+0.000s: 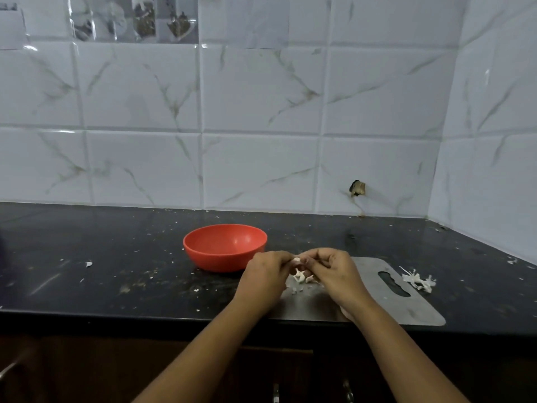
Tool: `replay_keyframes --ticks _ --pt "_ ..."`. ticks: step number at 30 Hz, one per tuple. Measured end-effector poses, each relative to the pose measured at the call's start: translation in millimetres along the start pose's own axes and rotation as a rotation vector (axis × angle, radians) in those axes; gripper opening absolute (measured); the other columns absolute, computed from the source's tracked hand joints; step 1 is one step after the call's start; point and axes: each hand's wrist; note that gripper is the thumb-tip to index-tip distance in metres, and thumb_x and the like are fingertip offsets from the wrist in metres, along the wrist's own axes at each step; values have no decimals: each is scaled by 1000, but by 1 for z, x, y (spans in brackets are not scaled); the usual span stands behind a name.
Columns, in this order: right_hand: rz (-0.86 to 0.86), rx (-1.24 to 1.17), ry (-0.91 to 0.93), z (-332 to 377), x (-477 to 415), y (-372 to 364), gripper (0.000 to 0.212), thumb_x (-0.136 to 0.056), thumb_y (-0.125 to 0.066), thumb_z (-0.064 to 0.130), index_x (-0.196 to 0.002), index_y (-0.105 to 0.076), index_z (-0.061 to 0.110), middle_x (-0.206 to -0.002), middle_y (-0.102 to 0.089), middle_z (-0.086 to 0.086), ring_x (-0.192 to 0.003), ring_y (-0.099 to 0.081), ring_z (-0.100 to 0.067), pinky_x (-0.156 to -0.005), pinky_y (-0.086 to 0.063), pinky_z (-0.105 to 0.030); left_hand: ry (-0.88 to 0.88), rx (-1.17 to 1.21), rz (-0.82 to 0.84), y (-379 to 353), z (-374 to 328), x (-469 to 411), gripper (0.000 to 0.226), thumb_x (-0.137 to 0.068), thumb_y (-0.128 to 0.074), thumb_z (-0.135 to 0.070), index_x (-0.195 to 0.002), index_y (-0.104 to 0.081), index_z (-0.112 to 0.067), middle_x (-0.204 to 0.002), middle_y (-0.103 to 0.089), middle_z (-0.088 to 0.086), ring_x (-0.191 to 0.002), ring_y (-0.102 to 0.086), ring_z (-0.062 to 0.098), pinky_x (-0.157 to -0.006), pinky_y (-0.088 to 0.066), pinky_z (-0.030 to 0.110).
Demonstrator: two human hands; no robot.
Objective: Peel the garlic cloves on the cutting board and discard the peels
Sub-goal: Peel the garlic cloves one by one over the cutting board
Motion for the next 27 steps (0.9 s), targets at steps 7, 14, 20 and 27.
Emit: replay_keyframes --ticks 7,14,20,27 --pt "-58 85 -21 -4 0 -3 20 -93 -59 4 -92 -73 18 -78 -75 -2 -70 -68 -8 -67 -53 -20 29 147 -105 -2 9 1 15 -95 -56 -19 -95 -71 -19 -77 -68 -7 -49 -61 5 -64 -53 30" --pt "16 337 16 -3 1 -5 17 -95 -57 11 -94 -73 15 -78 -73 0 -72 -67 -5 -64 -49 -13 29 48 -142 -8 10 3 13 -95 -54 -26 -94 -67 -29 -75 -65 -7 -61 -62 12 -66 -53 36" --pt "116 472 2 -1 0 -8 28 -101 -42 14 -104 -70 18 -81 -68 6 -73 -62 -6 -65 -47 -17 40 -34 -125 -7 5 5 15 -98 -46 -28 -94 -60 -31 -81 -66 -5 -67 -63 19 -67 -53 41" --pt "96 448 36 -2 0 -8 26 -100 -43 17 -84 -62 22 -74 -63 6 -62 -54 2 -63 -41 -20 43 -106 -37 -6 -2 7 9 -98 -36 -27 -97 -45 -28 -84 -61 2 -74 -58 25 -59 -43 35"
Point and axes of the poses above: each hand's wrist, its own x-axis away from the middle knuckle, its own y-axis out of the back of the hand, z = x × y
